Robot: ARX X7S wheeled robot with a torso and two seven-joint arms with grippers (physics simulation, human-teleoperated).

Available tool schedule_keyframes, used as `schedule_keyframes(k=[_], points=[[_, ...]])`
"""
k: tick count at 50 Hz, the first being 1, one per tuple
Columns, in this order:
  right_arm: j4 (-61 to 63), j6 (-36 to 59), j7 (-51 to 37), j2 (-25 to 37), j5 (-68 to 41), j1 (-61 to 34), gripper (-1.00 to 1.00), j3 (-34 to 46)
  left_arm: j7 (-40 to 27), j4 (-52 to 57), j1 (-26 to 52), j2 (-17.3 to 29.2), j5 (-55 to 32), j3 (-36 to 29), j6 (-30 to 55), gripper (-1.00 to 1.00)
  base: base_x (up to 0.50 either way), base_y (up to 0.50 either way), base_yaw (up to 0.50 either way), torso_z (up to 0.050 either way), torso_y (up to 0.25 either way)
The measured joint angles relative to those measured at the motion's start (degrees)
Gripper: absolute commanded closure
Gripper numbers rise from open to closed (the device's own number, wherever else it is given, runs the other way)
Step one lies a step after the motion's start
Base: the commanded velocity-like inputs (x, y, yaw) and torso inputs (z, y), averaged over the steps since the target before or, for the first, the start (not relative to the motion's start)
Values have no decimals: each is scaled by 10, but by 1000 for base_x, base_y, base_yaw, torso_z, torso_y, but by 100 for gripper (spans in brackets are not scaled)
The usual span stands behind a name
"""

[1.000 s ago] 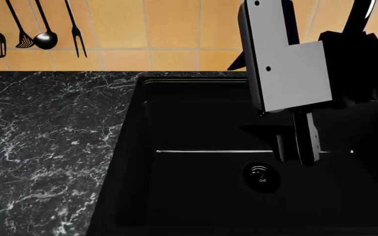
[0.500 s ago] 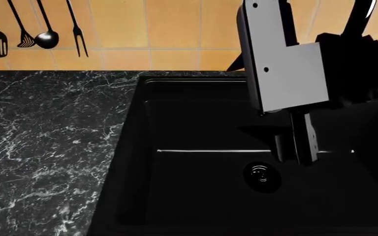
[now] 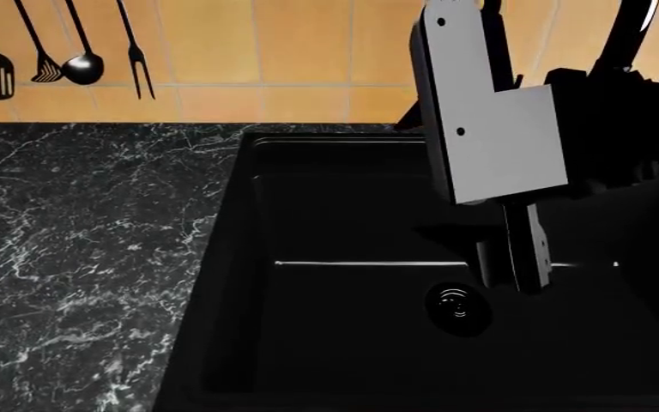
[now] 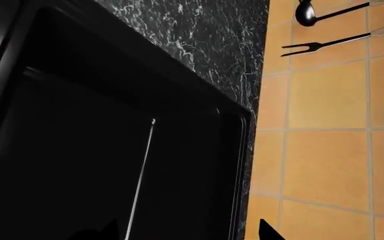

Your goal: Pick the chili pepper, potato from the counter and place them in the cabinet. Then close the cabinet.

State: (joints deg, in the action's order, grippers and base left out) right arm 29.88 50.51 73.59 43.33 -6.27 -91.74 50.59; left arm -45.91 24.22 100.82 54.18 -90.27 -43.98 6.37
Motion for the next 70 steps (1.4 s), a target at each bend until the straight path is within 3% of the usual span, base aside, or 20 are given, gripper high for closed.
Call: schedule_keyframes(k=[70], points=[[-6,-8,-21,1,-15,10,-100,11,73,-222,135,-186,121,-119,173,-100,0,0,0,1,-1]])
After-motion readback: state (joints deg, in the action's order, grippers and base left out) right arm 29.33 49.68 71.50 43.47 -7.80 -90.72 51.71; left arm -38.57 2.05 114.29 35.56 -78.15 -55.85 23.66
